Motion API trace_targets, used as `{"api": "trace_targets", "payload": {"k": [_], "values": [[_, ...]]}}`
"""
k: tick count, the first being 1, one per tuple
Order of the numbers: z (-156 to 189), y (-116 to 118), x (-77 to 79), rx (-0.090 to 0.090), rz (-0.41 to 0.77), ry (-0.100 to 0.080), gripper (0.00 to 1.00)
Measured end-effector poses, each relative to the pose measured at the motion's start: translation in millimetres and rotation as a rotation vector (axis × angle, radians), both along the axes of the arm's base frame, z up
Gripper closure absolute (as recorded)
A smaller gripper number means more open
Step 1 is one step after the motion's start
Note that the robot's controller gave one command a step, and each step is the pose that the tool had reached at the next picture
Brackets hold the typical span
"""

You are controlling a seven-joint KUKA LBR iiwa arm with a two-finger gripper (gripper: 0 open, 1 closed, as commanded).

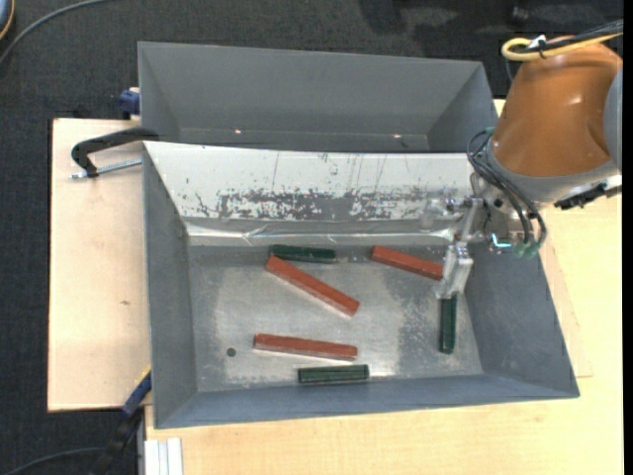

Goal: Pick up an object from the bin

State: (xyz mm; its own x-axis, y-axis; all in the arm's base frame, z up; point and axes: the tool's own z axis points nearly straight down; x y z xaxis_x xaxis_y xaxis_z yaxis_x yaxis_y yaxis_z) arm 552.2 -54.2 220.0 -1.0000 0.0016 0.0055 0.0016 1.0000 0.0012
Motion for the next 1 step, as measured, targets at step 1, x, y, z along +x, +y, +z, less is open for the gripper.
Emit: {"api": "trace_targets", "payload": {"k": [1], "values": [[-131.9,-17.2,-19.8,0.000,0.035,0.000,0.00]]}}
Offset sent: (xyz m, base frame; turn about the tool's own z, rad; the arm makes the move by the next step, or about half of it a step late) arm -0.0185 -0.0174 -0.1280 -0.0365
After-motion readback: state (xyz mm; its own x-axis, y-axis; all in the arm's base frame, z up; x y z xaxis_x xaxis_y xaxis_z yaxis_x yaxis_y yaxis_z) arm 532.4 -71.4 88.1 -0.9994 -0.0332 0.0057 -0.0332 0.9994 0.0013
